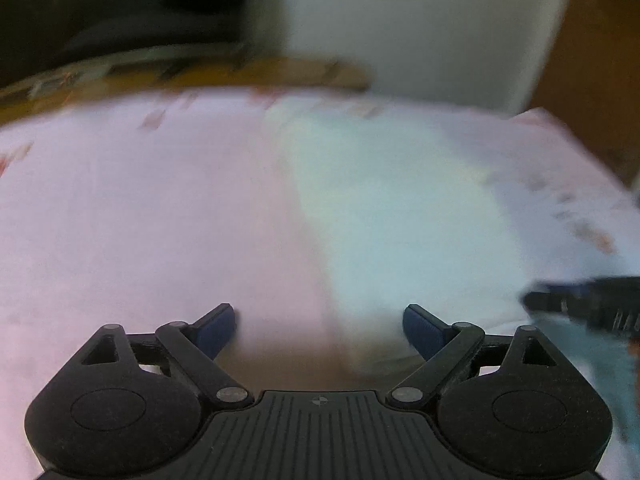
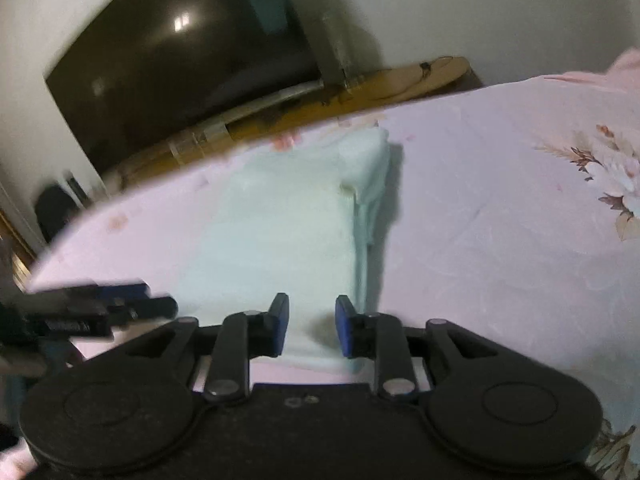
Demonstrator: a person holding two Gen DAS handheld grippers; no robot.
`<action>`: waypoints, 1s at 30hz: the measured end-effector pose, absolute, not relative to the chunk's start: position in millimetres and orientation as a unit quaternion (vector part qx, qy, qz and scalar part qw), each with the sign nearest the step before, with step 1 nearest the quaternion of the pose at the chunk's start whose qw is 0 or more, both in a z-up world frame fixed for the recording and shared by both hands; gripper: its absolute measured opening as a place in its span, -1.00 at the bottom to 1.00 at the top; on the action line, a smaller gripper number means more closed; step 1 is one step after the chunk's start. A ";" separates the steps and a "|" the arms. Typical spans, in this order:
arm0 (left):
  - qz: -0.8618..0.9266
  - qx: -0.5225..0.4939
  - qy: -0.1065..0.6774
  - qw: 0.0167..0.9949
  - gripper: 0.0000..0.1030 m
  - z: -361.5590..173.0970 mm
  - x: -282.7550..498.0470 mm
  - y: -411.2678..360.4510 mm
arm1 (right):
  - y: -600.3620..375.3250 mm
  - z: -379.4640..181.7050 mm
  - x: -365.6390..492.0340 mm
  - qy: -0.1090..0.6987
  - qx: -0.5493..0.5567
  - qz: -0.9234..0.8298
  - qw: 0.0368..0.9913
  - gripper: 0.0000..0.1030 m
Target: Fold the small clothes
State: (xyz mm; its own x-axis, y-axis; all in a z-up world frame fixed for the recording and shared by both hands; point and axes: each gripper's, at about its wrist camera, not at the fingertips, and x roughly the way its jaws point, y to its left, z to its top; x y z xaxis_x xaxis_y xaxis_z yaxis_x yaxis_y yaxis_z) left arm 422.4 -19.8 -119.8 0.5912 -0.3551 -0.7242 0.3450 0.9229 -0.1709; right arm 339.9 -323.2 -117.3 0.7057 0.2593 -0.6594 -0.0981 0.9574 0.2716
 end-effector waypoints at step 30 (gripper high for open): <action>-0.167 -0.018 0.361 0.917 0.83 -87.6 414.2 -4.6 | -328.1 -101.2 342.7 0.370 0.162 0.049 0.913 0.05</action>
